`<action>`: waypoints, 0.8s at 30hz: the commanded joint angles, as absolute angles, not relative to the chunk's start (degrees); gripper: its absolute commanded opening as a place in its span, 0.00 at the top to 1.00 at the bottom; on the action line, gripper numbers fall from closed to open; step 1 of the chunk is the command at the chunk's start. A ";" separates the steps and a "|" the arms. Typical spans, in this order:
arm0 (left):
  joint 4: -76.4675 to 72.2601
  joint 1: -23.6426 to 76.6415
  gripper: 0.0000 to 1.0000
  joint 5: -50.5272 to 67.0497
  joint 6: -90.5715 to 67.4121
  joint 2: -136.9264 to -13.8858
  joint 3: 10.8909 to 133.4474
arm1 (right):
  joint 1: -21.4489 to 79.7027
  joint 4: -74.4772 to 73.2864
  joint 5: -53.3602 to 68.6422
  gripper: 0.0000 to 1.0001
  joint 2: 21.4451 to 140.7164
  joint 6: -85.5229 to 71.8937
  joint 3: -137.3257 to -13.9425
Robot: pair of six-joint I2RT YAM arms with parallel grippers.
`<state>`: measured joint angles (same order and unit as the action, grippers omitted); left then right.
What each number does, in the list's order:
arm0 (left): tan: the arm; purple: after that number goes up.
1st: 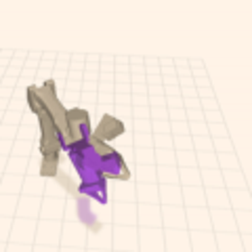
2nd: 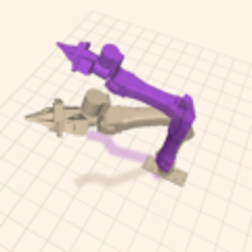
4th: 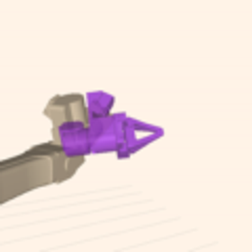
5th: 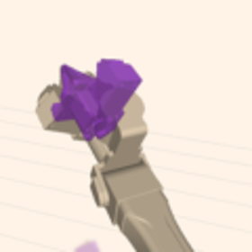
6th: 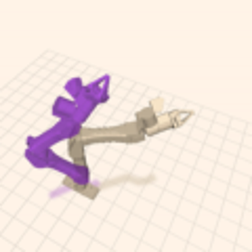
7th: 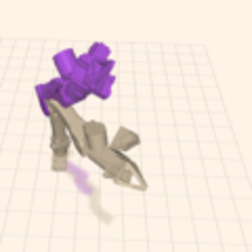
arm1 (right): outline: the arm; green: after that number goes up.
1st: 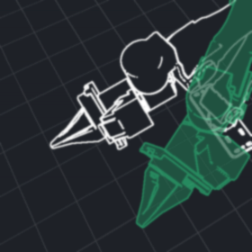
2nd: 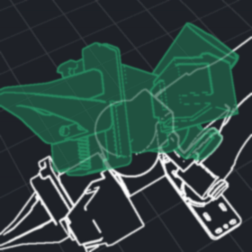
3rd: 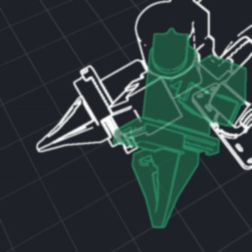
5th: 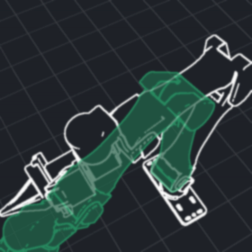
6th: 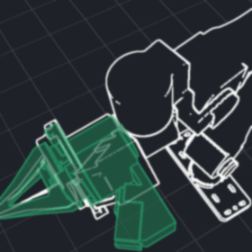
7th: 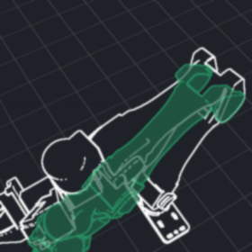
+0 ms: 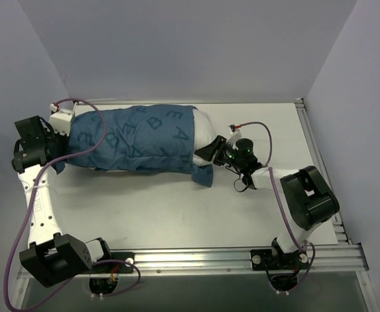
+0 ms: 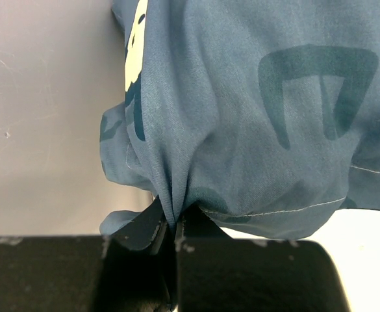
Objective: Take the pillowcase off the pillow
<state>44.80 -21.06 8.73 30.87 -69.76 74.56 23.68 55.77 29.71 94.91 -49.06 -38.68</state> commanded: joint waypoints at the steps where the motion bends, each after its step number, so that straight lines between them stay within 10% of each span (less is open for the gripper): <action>1: 41.40 -19.95 0.98 11.08 30.76 -68.12 74.27 | 24.17 53.70 28.83 0.61 93.87 -48.08 -40.78; 9: 39.82 -20.39 0.98 8.17 33.84 -67.41 72.25 | 22.33 33.28 20.14 1.00 87.81 -38.17 -42.62; 12: 39.46 -20.48 0.98 8.09 34.01 -67.06 71.46 | 21.80 23.69 14.36 1.00 85.17 -32.11 -44.20; 15: 39.29 -20.48 0.98 8.44 33.84 -66.97 71.11 | 21.18 16.55 11.95 0.63 84.38 -28.66 -46.40; 24: 39.64 -20.48 0.98 10.02 32.17 -67.24 71.63 | 23.20 22.23 19.07 0.53 87.01 -31.28 -44.47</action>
<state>44.29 -20.34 8.82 32.95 -69.21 70.35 22.52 22.00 18.48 86.15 -31.42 -44.56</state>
